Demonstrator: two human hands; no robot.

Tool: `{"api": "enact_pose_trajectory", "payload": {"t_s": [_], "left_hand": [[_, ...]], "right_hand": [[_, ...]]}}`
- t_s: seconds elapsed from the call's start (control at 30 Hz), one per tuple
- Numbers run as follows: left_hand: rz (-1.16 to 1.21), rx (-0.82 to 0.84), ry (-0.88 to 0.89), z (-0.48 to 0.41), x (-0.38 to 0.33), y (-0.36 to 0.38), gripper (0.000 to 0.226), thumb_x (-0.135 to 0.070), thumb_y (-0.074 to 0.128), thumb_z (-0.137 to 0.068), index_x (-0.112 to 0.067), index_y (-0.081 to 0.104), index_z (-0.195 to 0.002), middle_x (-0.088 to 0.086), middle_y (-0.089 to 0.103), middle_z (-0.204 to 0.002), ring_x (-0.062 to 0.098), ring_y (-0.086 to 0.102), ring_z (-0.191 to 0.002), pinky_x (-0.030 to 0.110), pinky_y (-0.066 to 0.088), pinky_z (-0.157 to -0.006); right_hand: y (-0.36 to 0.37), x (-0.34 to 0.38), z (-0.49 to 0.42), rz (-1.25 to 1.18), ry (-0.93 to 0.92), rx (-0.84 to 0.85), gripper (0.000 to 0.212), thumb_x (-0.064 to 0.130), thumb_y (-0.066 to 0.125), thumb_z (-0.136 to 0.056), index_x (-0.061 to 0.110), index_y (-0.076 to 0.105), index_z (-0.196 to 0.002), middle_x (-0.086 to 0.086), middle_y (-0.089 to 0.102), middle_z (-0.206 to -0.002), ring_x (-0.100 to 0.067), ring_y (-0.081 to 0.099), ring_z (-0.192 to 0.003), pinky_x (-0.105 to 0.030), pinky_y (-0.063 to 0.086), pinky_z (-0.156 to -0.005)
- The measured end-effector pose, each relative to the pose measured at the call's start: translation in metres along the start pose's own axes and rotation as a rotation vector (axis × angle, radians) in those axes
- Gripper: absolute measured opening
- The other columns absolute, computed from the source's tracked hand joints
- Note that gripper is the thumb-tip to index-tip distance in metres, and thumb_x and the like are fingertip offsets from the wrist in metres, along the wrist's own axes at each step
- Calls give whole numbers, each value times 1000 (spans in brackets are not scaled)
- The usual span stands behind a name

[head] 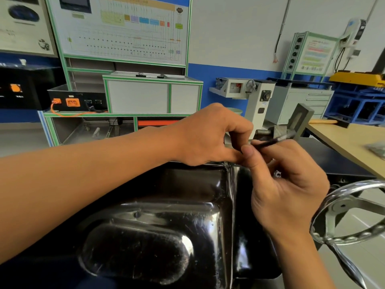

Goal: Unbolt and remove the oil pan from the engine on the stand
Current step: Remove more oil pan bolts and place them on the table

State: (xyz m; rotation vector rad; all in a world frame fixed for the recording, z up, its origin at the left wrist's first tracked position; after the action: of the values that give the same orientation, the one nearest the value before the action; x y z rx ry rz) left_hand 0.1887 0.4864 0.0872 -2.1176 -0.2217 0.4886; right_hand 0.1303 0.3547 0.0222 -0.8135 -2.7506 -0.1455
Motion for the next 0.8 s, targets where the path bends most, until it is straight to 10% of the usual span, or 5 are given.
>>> {"api": "enact_pose_trajectory", "payload": {"t_s": [0.2, 0.4, 0.8], "left_hand": [[-2, 199, -191, 0, 13, 7, 13, -32, 72, -90, -23, 76, -98, -7, 72, -81, 5, 63, -73, 20, 47, -69], [98, 218, -275, 4, 18, 2, 21, -7, 71, -89, -11, 75, -110, 0, 76, -95, 5, 71, -82, 19, 56, -79], [1059, -58, -430, -9, 14, 10, 24, 2, 69, -73, -15, 79, -86, 17, 76, -96, 16, 73, -76, 22, 58, -70]], "right_hand": [[8, 3, 0, 41, 11, 109, 14, 8, 56, -98, 14, 66, -105, -1, 64, -93, -13, 63, -89, -20, 45, -78], [5, -2, 1, 10, 107, 75, 13, 19, 49, -102, 22, 61, -106, 7, 58, -91, -8, 61, -86, -22, 47, -71], [-73, -31, -5, -691, 919, -631, 22, 23, 50, -102, 23, 68, -89, 10, 60, -65, -5, 53, -56, -16, 36, -44]]}}
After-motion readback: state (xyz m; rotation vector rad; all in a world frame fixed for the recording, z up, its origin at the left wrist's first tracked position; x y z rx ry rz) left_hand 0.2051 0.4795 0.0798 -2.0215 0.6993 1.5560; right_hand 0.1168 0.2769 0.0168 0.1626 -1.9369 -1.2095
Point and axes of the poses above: each hand's wrist, its own z-axis away from the middle knuckle, its own y-axis out of the palm, x = y × z, the point moved 4 cm from there along -z, towards the middle knuckle
